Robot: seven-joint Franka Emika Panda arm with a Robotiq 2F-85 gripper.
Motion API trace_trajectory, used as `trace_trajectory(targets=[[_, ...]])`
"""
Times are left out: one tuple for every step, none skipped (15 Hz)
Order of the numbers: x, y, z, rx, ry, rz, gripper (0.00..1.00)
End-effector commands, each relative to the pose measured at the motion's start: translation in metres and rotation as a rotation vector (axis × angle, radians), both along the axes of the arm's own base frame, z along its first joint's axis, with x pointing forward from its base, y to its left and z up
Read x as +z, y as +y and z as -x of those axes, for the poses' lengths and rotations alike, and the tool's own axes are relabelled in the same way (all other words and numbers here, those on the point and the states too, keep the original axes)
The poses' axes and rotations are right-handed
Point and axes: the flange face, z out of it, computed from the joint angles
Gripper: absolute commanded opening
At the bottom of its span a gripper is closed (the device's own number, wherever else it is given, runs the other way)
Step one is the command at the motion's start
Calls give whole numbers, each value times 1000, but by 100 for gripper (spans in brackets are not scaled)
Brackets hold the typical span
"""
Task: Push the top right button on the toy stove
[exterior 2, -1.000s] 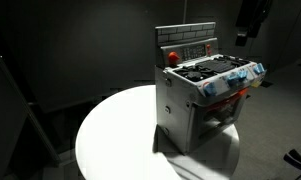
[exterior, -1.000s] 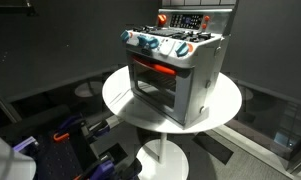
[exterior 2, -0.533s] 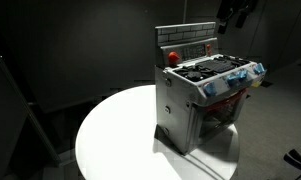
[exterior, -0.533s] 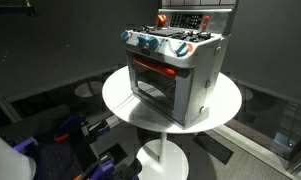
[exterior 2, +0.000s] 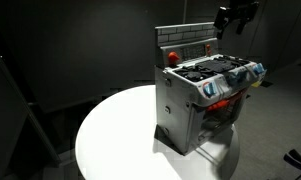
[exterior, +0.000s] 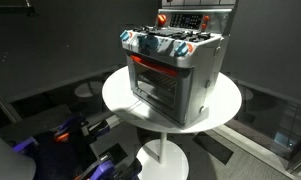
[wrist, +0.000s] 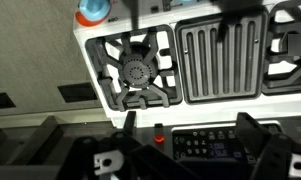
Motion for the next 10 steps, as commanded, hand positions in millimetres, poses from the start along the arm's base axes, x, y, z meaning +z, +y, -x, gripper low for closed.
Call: trace_trajectory(targets=[[-6, -24, -19, -86, -10, 19, 100], [-10, -31, -23, -105, -7, 23, 100], [-13, -36, -26, -122, -4, 28, 100], [-16, -41, -29, -139, -3, 31, 100], [-18, -46, -33, -153, -2, 35, 100], [-21, -50, -37, -167, 0, 39, 100], [-22, -54, -40, -178, 0, 42, 100], [-24, -58, -44, -194, 1, 45, 100], [-26, -61, -47, -204, 2, 45, 100], [-28, -65, -51, -217, 1, 48, 100]])
